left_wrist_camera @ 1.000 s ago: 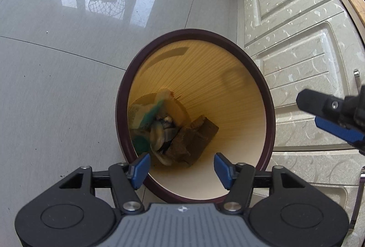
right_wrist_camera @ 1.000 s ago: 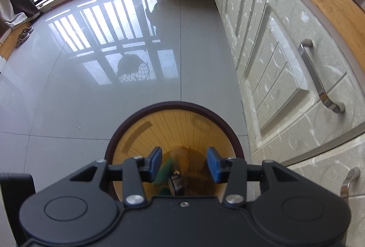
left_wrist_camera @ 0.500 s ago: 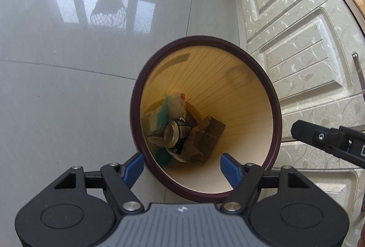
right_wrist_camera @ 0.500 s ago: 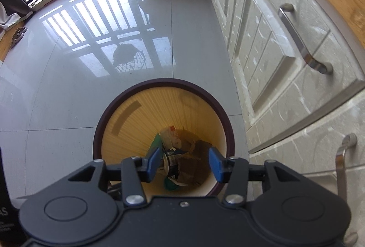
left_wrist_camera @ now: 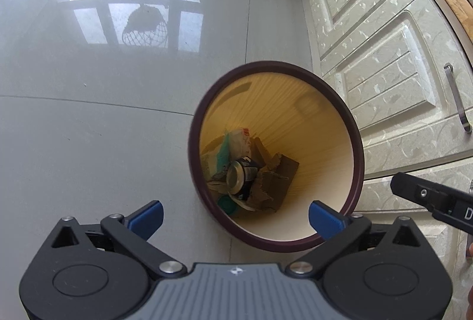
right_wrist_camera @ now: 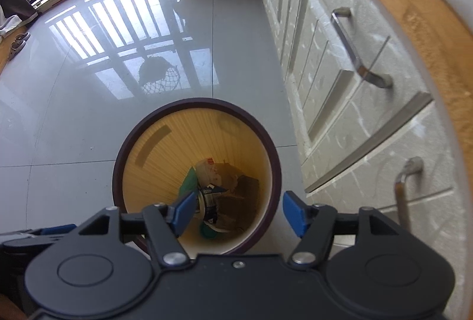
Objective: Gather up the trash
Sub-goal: 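Withdraw both open tools from above the wastebasket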
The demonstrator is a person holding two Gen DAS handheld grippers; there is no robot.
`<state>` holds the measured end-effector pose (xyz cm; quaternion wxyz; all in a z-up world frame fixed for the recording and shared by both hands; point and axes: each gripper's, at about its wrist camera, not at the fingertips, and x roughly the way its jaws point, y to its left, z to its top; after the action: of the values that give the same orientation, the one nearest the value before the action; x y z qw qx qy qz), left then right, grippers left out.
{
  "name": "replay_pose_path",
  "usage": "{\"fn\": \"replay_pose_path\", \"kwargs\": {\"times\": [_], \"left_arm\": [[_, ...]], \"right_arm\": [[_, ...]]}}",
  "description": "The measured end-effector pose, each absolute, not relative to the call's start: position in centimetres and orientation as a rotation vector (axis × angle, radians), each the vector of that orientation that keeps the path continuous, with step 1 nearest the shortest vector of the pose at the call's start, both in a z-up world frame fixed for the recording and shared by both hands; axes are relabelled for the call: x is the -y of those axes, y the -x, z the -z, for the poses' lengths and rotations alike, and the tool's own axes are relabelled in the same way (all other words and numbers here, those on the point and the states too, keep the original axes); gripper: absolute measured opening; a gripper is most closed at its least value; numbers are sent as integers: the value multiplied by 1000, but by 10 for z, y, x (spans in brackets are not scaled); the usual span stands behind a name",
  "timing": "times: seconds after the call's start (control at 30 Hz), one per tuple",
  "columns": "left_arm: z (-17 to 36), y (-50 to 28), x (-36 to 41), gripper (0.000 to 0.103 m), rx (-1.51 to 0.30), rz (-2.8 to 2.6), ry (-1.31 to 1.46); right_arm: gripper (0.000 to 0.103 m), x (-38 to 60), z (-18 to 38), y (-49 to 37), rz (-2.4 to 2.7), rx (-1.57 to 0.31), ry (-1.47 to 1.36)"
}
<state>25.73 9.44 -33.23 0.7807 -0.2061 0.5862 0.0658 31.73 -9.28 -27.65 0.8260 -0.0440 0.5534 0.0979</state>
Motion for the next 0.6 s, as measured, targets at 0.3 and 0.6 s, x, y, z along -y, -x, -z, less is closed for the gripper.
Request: {"fn": "replay_pose_path", "kwargs": {"times": [0.3,0.6], "left_arm": [[305,-241,-103,103,-1234,-149,404],[270,-223,-116,103,-1181,-165,307]], "right_arm": [[76,101,259,-302,-184,-1146,84],[89,105,242,-283,-163,-1113,93]]}}
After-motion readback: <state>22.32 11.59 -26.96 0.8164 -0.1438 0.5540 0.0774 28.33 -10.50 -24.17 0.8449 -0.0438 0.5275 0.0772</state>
